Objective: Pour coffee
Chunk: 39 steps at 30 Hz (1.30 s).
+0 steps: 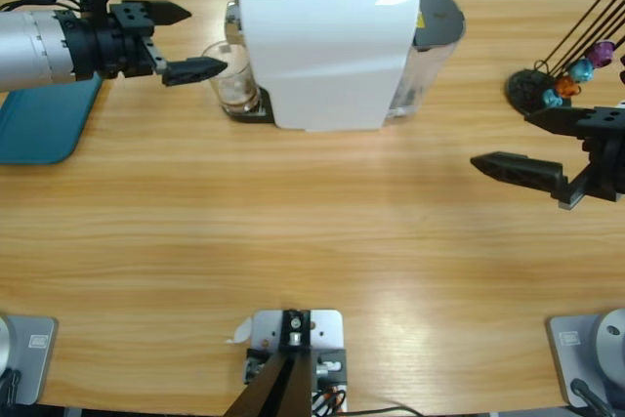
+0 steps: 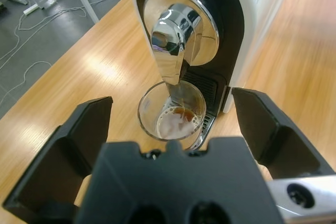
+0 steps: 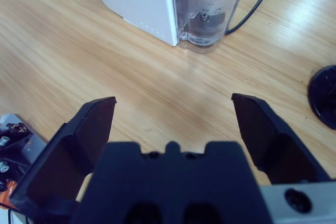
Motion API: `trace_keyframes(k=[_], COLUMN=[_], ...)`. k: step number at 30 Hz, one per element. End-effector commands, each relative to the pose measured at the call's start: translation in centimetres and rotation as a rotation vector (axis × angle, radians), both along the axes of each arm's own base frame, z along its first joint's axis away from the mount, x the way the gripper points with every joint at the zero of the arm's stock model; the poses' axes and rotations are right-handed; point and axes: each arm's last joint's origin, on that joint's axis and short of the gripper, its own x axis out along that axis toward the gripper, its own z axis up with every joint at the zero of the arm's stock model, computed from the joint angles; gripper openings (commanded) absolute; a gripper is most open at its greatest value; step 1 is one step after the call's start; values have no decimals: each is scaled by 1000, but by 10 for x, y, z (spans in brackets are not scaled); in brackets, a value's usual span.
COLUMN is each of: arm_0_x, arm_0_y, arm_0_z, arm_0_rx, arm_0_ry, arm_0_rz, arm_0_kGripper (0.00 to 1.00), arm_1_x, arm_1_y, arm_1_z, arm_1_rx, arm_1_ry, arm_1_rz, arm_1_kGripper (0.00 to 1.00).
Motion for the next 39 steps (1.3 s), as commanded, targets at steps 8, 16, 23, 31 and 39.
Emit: trace_keyframes(k=[8,16,23,31,39], arm_0_x=[16,21,26,29,31], arm_0_y=[-5,-6,-8,-11,-13], arm_0_z=[-39,-47,-56,-62,-68], arm_0_rx=[28,27,29,24,18], arm_0_ry=[56,59,70,80,107], arm_0_rz=[-48,-44,-41,-37,-54], arm_0_kGripper=[1000,1000,1000,1000,997], arm_1_x=[6,7,9,9,9], arm_1_y=[3,4,6,6,7], arm_1_z=[-10,-11,-12,-12,-12], arm_1_rx=[-32,-36,-42,-42,-42], arm_1_ry=[38,47,54,56,58], arm_1_rz=[-6,-4,-3,-2,-1], arm_1_kGripper=[1000,1000,1000,1000,1000])
